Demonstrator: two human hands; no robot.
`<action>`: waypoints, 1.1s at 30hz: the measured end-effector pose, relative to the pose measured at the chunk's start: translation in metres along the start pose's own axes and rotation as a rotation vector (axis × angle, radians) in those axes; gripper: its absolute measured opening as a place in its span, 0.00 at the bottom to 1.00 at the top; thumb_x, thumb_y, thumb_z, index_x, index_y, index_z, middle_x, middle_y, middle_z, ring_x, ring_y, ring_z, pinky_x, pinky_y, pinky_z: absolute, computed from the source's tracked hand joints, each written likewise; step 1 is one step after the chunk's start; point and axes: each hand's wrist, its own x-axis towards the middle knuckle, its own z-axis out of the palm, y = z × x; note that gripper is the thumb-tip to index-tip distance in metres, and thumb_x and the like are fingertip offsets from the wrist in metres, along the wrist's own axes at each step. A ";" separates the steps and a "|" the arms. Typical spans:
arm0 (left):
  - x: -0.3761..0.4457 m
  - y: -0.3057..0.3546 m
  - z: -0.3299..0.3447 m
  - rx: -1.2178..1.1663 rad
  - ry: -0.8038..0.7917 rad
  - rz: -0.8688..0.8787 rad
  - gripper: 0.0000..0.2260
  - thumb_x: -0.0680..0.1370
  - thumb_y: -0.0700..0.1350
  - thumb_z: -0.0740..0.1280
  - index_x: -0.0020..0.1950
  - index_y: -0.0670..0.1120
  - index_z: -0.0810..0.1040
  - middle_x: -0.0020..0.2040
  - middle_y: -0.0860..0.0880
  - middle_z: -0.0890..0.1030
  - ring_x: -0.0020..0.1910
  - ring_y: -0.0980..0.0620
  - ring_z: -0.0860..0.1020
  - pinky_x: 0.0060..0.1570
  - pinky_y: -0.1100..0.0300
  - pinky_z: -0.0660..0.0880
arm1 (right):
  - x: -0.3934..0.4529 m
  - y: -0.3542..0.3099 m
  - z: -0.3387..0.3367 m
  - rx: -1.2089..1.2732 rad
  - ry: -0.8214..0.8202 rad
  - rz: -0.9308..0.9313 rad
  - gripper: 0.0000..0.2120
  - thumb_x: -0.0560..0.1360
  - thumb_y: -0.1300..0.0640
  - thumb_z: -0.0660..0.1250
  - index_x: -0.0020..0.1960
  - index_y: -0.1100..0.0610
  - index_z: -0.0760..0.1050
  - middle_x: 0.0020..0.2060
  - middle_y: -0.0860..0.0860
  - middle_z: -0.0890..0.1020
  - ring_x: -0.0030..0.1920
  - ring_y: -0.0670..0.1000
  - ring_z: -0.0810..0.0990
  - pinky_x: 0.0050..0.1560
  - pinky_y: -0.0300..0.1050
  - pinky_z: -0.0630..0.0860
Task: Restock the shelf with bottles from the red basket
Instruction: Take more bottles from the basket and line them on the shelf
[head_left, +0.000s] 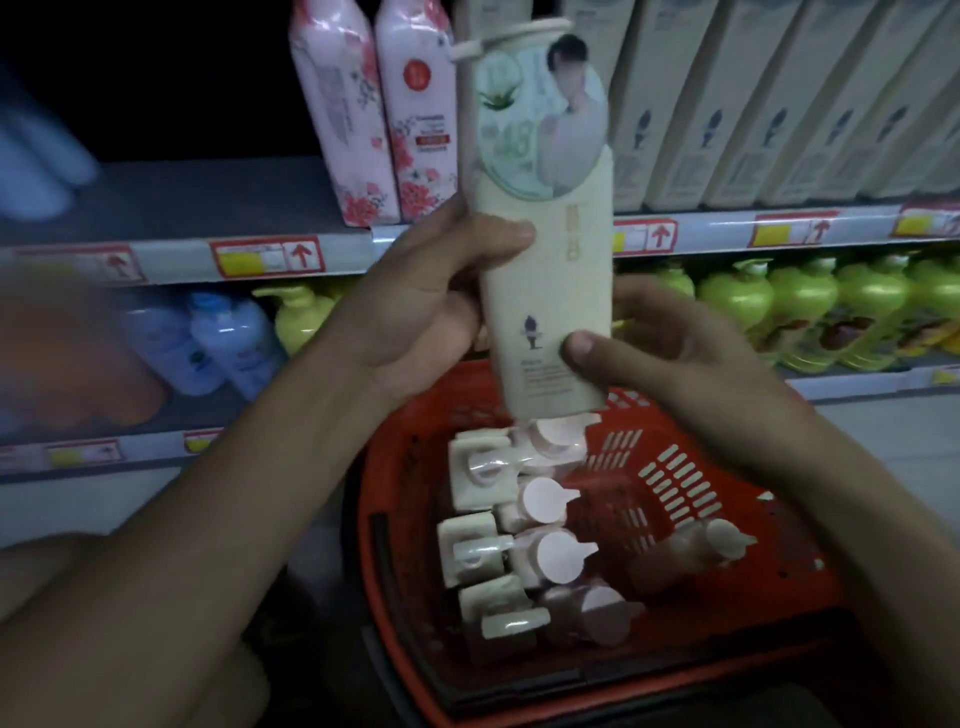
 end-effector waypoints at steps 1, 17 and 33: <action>-0.007 0.012 -0.002 -0.035 0.015 0.018 0.21 0.76 0.37 0.65 0.70 0.38 0.74 0.64 0.38 0.80 0.62 0.43 0.79 0.68 0.45 0.75 | -0.002 -0.007 0.010 0.039 -0.009 -0.025 0.21 0.72 0.51 0.77 0.63 0.56 0.80 0.57 0.55 0.86 0.57 0.59 0.85 0.60 0.60 0.82; -0.108 0.196 -0.048 0.511 0.435 0.451 0.27 0.74 0.35 0.75 0.71 0.47 0.74 0.60 0.47 0.85 0.57 0.52 0.85 0.51 0.59 0.81 | 0.036 -0.181 0.145 0.224 0.046 -0.328 0.18 0.75 0.56 0.76 0.64 0.54 0.78 0.54 0.52 0.86 0.52 0.50 0.86 0.49 0.54 0.84; -0.016 0.314 -0.090 0.682 0.603 0.708 0.27 0.75 0.31 0.73 0.72 0.42 0.69 0.65 0.42 0.82 0.55 0.53 0.83 0.57 0.64 0.79 | 0.160 -0.299 0.192 0.039 0.124 -0.555 0.18 0.76 0.60 0.74 0.63 0.53 0.72 0.54 0.54 0.84 0.53 0.48 0.85 0.52 0.41 0.83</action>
